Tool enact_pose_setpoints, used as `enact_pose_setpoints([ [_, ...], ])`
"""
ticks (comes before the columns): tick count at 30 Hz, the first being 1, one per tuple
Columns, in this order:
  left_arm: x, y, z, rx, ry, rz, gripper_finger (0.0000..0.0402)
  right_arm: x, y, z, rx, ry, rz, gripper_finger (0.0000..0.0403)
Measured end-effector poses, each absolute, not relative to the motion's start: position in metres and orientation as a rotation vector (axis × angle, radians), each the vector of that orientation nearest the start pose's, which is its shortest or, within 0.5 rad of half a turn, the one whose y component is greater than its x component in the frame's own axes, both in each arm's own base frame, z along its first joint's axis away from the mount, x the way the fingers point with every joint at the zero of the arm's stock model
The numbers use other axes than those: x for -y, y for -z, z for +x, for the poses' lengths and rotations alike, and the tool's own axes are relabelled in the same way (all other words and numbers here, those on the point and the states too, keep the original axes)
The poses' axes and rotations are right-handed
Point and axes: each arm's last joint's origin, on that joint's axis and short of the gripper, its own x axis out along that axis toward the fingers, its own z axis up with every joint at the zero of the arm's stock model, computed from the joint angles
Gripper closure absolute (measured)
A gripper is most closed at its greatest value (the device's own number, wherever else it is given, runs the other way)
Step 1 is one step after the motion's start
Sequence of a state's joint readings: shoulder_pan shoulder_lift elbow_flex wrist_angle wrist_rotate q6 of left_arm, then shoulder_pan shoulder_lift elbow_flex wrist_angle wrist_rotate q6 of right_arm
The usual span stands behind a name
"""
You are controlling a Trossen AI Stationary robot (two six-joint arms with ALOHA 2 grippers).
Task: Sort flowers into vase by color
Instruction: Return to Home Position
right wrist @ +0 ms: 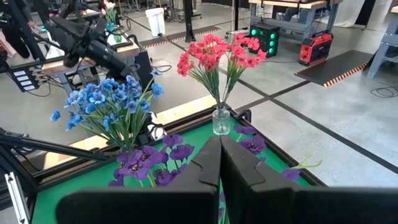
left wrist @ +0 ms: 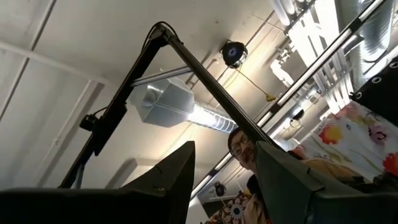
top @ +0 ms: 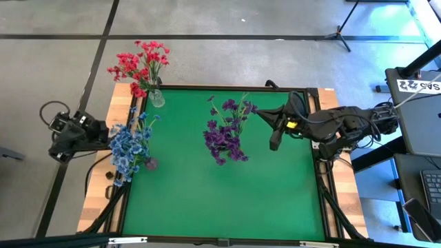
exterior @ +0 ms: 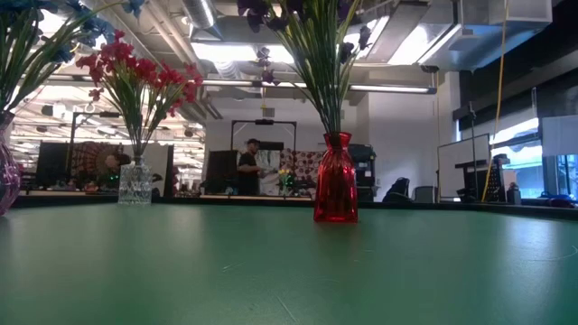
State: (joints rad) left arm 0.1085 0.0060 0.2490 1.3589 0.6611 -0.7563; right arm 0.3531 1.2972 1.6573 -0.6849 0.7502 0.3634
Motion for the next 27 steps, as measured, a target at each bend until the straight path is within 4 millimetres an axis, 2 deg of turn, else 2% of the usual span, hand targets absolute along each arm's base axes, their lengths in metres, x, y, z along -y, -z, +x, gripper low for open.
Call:
enact_pose_setpoints([
  [6, 0.019, -0.301, -0.015, 1.217, 0.916, -0.002, 0.024, -0.064, -0.473, 0.232, -0.199, 0.437, 0.187, 0.0396],
  [13, 0.018, -0.278, -0.011, 1.292, 0.907, -0.021, 0.024, -0.064, -0.473, 0.231, -0.2, 0.438, 0.188, 0.0396],
  [19, 0.016, -0.266, -0.002, 1.207, 0.956, -0.172, 0.024, -0.064, -0.472, 0.231, -0.199, 0.44, 0.206, 0.0396],
  [24, 0.018, -0.264, -0.002, 0.988, 1.172, -0.306, 0.024, -0.064, -0.472, 0.231, -0.2, 0.439, 0.21, 0.0396],
  [27, 0.019, -0.263, -0.002, 0.932, 1.212, -0.317, 0.024, -0.064, -0.472, 0.231, -0.199, 0.434, 0.222, 0.0396],
])
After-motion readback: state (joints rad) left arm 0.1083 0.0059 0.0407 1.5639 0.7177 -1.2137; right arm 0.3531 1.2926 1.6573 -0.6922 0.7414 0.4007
